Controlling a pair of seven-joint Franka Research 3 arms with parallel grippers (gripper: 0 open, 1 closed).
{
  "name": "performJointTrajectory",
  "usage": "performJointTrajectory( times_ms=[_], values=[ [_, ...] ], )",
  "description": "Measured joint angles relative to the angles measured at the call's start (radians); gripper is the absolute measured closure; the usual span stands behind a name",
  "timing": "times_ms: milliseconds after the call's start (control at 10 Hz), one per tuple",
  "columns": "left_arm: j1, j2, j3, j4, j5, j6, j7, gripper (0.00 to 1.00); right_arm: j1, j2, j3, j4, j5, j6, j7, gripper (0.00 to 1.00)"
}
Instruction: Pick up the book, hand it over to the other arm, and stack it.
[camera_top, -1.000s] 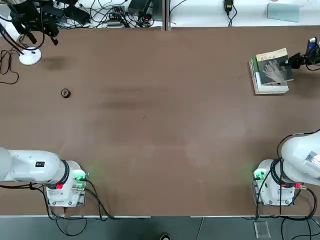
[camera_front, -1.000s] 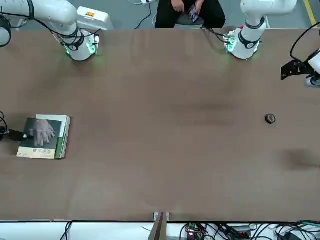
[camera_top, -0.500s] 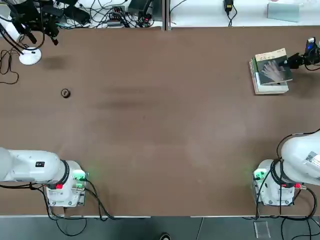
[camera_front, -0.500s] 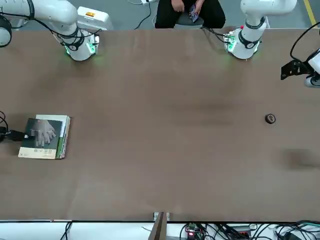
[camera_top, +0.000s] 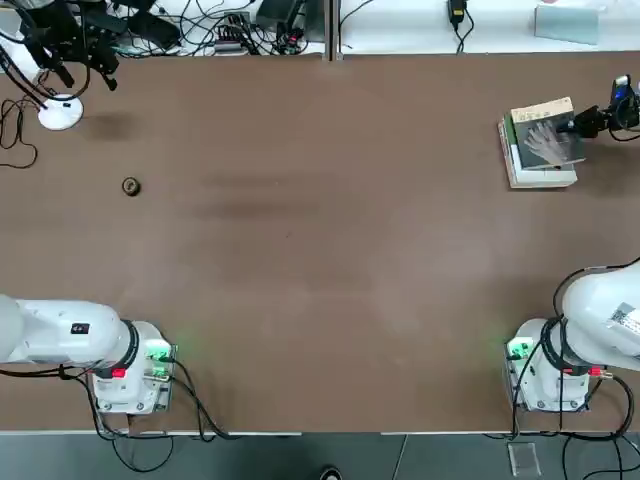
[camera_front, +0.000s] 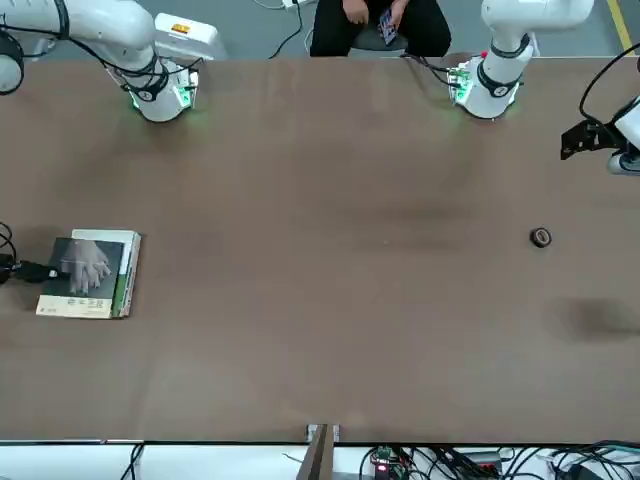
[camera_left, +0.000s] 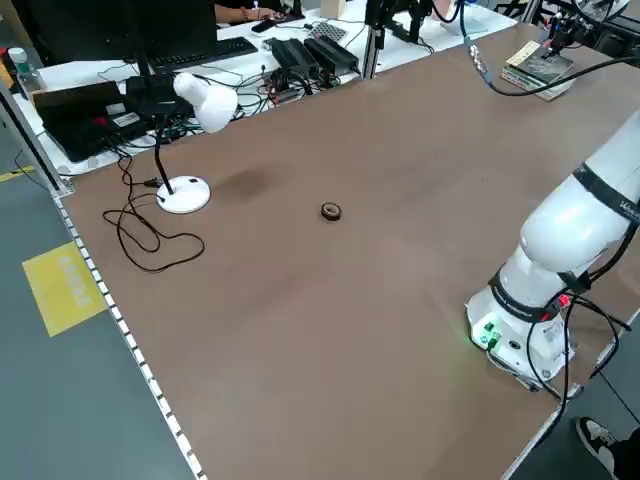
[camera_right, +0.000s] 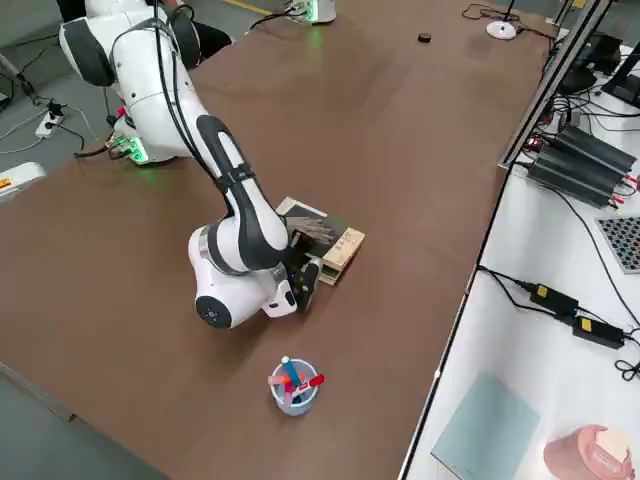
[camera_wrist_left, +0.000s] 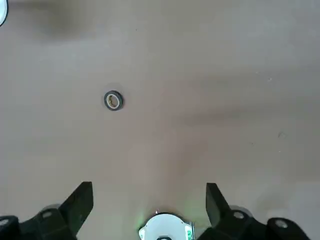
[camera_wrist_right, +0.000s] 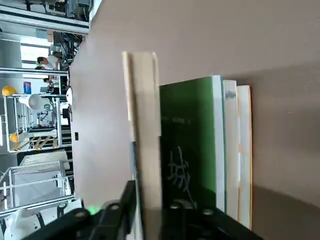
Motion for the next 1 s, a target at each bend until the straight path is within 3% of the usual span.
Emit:
performJointTrajectory(
  times_ms=[200,400,800,1000],
  values=[
    [0.0,0.001,0.0,0.0,0.0,0.0,0.0,0.01,0.0,0.001,-0.001,0.0,0.0,0.001,0.0,0.63],
    [-0.002,0.002,0.0,0.0,0.0,0.0,0.0,0.01,0.0,0.001,-0.003,0.0,-0.002,0.002,0.0,0.5],
    [-0.002,0.002,0.0,0.0,0.0,0.0,0.0,0.01,-0.002,0.006,-0.011,-0.001,-0.009,0.013,0.0,0.39],
    [-0.002,0.003,0.0,0.0,0.0,0.0,0.0,0.01,-0.005,0.008,-0.011,0.0,-0.009,0.014,0.0,0.27]
  ],
)
